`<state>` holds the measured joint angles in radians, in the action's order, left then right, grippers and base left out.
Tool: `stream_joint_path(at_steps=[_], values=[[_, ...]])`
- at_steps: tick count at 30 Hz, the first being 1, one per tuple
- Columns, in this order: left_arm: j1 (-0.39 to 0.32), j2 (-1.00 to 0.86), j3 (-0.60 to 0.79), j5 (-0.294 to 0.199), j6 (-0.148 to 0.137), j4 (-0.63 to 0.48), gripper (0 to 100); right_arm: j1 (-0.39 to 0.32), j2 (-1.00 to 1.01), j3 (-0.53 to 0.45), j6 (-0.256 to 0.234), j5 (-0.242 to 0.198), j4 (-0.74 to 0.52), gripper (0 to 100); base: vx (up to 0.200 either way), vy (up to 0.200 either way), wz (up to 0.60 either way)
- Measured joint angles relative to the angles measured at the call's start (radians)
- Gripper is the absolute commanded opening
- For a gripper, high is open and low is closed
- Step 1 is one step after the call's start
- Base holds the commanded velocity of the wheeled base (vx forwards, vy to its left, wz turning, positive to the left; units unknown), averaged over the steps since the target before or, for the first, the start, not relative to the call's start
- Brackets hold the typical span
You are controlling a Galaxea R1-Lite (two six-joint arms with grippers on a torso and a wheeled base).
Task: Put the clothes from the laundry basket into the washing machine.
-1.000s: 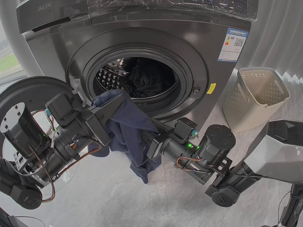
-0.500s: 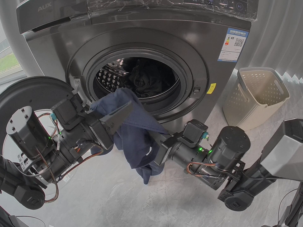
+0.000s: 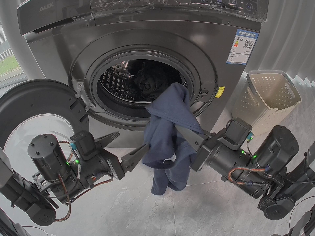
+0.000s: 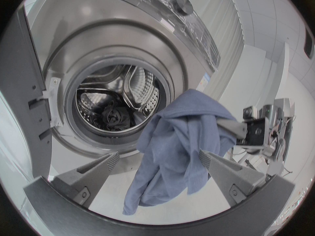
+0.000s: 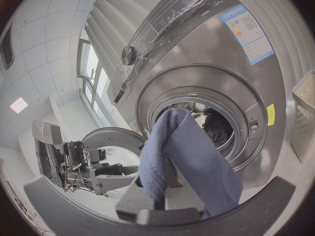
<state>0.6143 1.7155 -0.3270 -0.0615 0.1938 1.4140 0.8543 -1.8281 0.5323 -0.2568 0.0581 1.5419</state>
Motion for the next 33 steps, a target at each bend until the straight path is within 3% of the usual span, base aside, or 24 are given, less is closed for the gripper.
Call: stream_joint_path(at_steps=[8, 14, 22, 27, 33], values=[[0.052, 0.037, 0.035, -0.009, -0.014, 0.093, 100, 0.000, 0.024, -0.041, -0.008, 0.018, 0.000, 0, 0.000, 0.000, 0.00], [0.082, 0.058, 0.039, -0.057, -0.011, 0.135, 100, -0.003, 0.016, -0.044, -0.010, 0.019, 0.001, 0, 0.000, 0.000, 0.00], [0.107, 0.055, 0.030, -0.151, 0.044, 0.136, 100, -0.011, 0.003, -0.034, -0.005, 0.018, 0.001, 0, 0.000, 0.000, 0.00], [0.112, 0.052, 0.026, -0.204, 0.097, 0.135, 100, -0.013, -0.003, -0.014, -0.003, 0.020, 0.001, 0, 0.000, 0.000, 0.00], [0.111, 0.075, 0.016, -0.212, 0.101, 0.135, 100, -0.014, -0.005, -0.006, -0.003, 0.020, 0.001, 0, 0.000, 0.000, 0.00]])
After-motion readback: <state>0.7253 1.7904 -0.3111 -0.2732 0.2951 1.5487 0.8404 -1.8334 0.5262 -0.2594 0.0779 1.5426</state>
